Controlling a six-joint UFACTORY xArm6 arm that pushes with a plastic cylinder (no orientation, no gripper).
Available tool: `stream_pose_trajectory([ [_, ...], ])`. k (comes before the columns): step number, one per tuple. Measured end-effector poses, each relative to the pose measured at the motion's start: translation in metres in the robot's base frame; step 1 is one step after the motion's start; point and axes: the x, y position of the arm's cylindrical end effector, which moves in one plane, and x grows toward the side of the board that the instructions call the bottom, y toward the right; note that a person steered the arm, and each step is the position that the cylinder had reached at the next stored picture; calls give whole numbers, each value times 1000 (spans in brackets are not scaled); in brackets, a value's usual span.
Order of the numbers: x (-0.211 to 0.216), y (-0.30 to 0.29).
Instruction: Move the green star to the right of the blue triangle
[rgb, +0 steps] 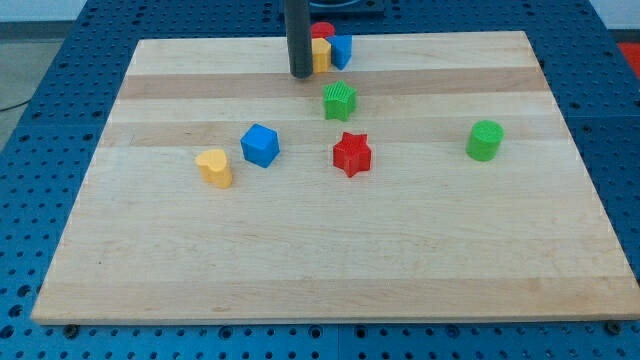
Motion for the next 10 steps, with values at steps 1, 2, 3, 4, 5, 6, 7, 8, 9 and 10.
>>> stream_pose_trajectory([
  [1, 47, -1],
  [2, 94, -1],
  [3, 104, 32],
  [4, 92, 67],
  [5, 74, 80],
  [6, 73, 78],
  [7, 87, 50],
  [8, 85, 28],
  [9, 83, 48],
  [10, 72, 60],
])
